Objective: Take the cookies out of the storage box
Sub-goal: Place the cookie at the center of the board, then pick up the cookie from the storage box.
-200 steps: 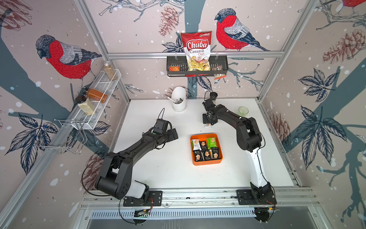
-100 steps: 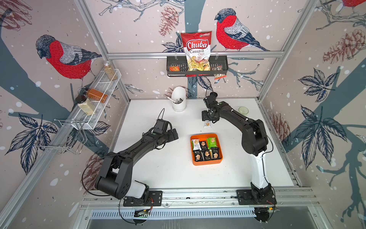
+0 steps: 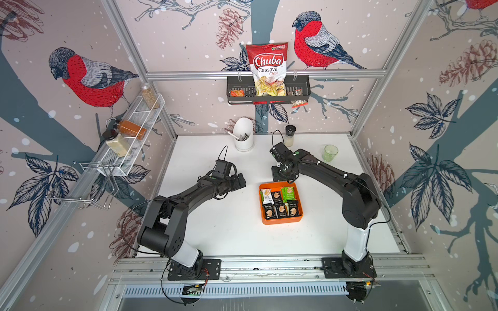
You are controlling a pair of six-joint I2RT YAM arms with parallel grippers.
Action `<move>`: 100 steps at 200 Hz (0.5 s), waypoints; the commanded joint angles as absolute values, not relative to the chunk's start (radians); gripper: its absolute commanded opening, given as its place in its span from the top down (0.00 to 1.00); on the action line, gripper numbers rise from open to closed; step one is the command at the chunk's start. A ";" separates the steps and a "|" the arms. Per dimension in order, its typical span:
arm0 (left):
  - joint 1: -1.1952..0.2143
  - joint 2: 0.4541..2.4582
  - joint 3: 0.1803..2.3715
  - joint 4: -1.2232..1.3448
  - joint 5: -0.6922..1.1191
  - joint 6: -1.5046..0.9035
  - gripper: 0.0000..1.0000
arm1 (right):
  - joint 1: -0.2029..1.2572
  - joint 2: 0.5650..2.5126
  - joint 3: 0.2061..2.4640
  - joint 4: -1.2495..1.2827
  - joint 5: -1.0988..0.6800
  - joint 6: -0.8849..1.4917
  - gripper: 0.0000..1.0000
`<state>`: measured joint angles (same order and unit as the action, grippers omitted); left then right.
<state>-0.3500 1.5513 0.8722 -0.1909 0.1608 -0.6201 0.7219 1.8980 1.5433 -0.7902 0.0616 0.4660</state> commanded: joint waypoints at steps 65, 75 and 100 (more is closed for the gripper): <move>-0.348 1.595 0.935 -0.195 0.181 -0.576 0.03 | 0.767 1.822 1.337 -0.692 -0.086 0.560 0.51; -0.348 1.591 0.940 -0.196 0.180 -0.578 0.03 | 0.769 1.827 1.335 -0.688 -0.090 0.560 0.52; -0.349 1.586 0.945 -0.202 0.169 -0.576 0.03 | 0.769 1.844 1.332 -0.686 -0.092 0.552 0.52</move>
<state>-0.3500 1.5917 0.9356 -0.1917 0.1757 -0.5941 0.7662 1.8324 1.3365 -0.7116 -0.0746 0.5488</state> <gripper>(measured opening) 0.967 0.475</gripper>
